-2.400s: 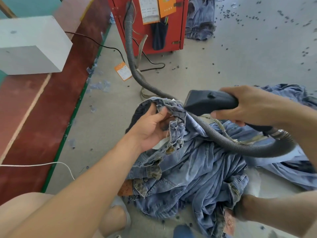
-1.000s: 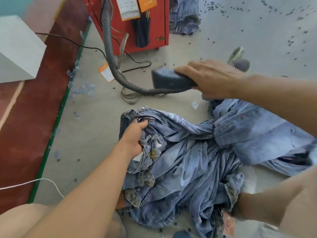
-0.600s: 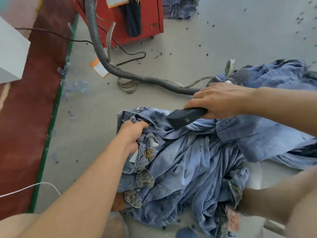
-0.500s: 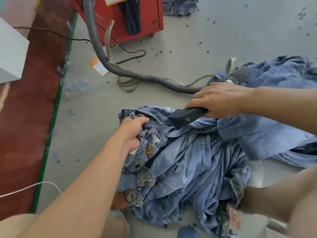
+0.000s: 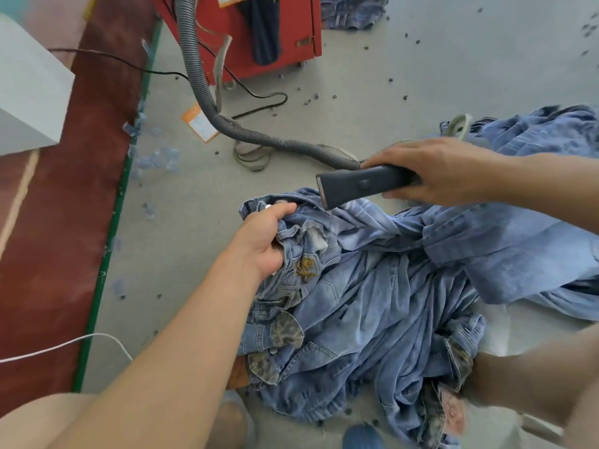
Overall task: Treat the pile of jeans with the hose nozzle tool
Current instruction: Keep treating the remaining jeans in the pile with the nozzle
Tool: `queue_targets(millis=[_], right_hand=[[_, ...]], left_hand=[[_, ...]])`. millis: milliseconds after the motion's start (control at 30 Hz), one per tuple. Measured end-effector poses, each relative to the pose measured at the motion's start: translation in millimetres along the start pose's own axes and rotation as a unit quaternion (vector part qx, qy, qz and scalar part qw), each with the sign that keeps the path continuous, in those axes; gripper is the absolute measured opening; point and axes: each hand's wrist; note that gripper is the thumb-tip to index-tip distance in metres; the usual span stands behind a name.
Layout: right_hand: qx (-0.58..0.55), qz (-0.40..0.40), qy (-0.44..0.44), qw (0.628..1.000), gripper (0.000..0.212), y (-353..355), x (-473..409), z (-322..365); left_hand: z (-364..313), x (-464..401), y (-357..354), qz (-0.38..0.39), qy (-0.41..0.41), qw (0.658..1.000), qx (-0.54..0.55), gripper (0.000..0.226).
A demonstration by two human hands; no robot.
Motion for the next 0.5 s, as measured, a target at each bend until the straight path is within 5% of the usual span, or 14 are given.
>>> queue_targets(millis=[167,500], right_hand=[[0.021,0.074,-0.027,0.997,0.046,10,-6,4],[-0.021,0.03,-0.037,0.999,0.03,24,-13,-10]], left_hand=[[6,5,-6,0.019,-0.017,1.0,-0.002,0.043],[16,14,2,0.047,-0.071,0.996,-0.021,0.017]])
Point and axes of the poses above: each hand's wrist, its own x-axis away from the middle knuckle, its own y-axis out of the back of the hand, z = x × y
